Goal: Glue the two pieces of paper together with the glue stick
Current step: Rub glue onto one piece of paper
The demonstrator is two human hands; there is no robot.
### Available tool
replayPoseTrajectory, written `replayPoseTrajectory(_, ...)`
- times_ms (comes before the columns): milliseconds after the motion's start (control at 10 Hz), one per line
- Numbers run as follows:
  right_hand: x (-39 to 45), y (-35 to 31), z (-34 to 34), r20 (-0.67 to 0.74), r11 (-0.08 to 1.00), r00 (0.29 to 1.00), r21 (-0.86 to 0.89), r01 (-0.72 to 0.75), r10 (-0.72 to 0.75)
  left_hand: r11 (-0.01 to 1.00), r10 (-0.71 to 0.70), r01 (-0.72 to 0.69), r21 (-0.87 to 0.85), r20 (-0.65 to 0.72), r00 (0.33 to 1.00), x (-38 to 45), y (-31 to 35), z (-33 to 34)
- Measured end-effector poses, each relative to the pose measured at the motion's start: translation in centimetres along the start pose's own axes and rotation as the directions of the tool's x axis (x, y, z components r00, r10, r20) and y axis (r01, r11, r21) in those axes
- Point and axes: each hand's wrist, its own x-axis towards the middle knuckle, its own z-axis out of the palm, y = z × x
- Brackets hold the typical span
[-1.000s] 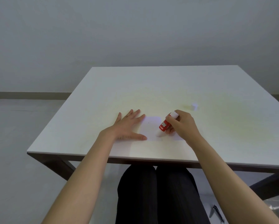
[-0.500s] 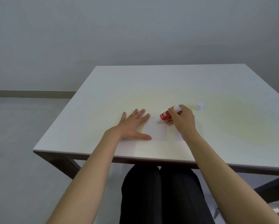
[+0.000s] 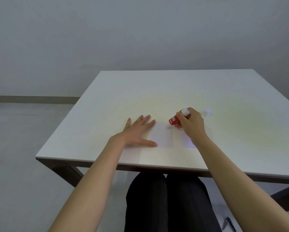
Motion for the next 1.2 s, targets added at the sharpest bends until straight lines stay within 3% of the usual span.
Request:
replayPoseTrajectory(100, -0.2, 0.4, -0.4, -0.046, 1.0, 0.999, -0.01, -0.002, 0.001, 1.0, 0.004, -0.004, 0.005, -0.001, 1.0, 0.0, 0.0, -0.1)
replayPoseTrajectory(300, -0.1, 0.3, -0.2, 0.008, 1.0, 1.0, 0.004, -0.017, 0.017, 1.0, 0.003, -0.003, 0.004, -0.004, 1.0, 0.0, 0.0, -0.1)
replayPoseTrajectory(400, 0.2, 0.2, -0.4, -0.062, 1.0, 0.998, 0.011, -0.018, 0.019, 1.0, -0.002, 0.002, 0.019, 0.01, 1.0, 0.1, -0.2, 0.0)
replayPoseTrajectory(500, -1.0, -0.2, 0.0, -0.001, 0.999, 1.0, 0.048, 0.026, -0.026, 0.999, -0.008, 0.007, 0.033, 0.017, 1.0, 0.4, -0.5, 0.0)
replayPoseTrajectory(600, -2.7, -0.1, 1.6, 0.147, 0.995, 0.988, 0.09, 0.04, -0.053, 1.0, -0.006, 0.006, 0.015, 0.007, 1.0, 0.4, -0.5, 0.1)
replayPoseTrajectory(700, -2.8, 0.0, 2.1, 0.166, 0.996, 0.985, 0.081, 0.03, -0.043, 1.0, -0.009, 0.009, 0.029, 0.02, 1.0, 0.3, -0.4, 0.1)
replayPoseTrajectory(900, -1.3, 0.1, -0.1, -0.115, 1.0, 0.993, -0.02, 0.002, -0.004, 1.0, -0.016, 0.015, 0.022, 0.025, 1.0, 0.2, -0.2, -0.1)
replayPoseTrajectory(1000, -2.0, -0.1, -0.4, -0.131, 0.997, 0.991, 0.077, -0.008, 0.018, 1.0, -0.023, 0.023, -0.014, 0.015, 1.0, 0.2, -0.2, -0.2)
replayPoseTrajectory(1100, -3.0, -0.6, -0.1, -0.068, 0.905, 0.987, 0.412, -0.106, 0.147, 0.997, -0.036, 0.038, -0.072, 0.024, 0.999, 0.0, -0.1, -0.5)
replayPoseTrajectory(1200, -4.2, -1.6, 0.6, 0.09, 0.61, 0.952, 0.749, -0.259, 0.293, 0.877, -0.092, 0.054, -0.477, -0.055, 0.994, -1.0, 0.2, -1.1)
